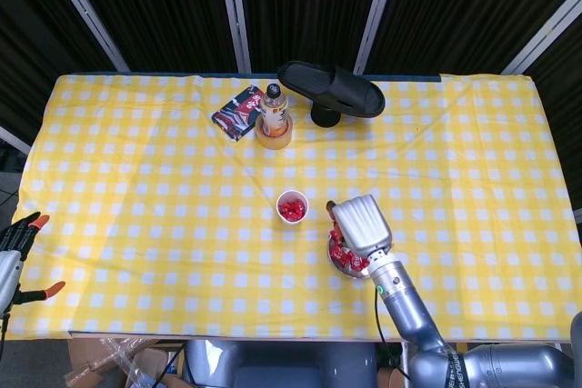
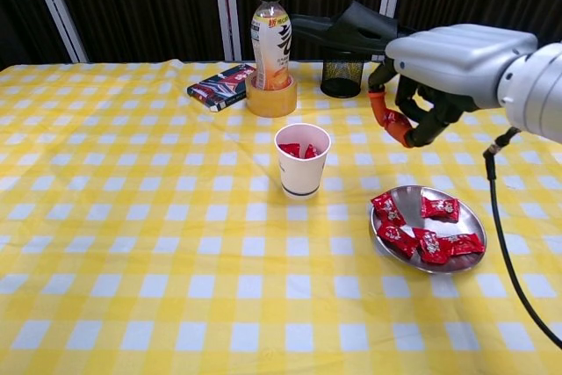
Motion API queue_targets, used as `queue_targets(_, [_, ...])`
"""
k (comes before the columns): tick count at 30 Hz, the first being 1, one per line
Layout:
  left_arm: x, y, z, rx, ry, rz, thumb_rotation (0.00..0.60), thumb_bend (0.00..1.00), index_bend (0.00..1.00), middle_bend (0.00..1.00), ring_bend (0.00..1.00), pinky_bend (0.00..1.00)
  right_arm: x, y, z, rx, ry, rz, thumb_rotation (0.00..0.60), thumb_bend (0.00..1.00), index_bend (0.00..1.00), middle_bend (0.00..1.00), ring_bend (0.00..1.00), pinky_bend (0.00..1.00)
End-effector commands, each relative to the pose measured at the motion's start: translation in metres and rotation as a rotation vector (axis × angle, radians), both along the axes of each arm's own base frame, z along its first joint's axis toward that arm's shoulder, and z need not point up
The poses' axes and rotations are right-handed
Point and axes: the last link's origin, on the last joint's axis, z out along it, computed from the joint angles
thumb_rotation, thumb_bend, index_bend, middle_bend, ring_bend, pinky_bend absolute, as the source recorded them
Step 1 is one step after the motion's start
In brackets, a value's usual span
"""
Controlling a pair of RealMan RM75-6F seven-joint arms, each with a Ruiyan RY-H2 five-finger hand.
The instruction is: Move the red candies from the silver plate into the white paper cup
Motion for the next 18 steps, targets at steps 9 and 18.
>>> queue_targets(9, [-0.002,0.001,0.002,-0.009,-0.025,0.017,0.6,0.03,0.0,0.0,0.0,0.0,0.037,-0.023,-0.029,0.028,-0.02,0.037,0.6,0.53,0.55,0.82,0.93,0.98])
queue_targets(18, [-0.003,0.003,0.002,-0.025,-0.026,0.021,0.6,0.03,0.0,0.0,0.0,0.0,0.042,-0.036,-0.051,0.046,-0.013,0.021,0.6,0.53,0.55,0.82,0.93,0.98])
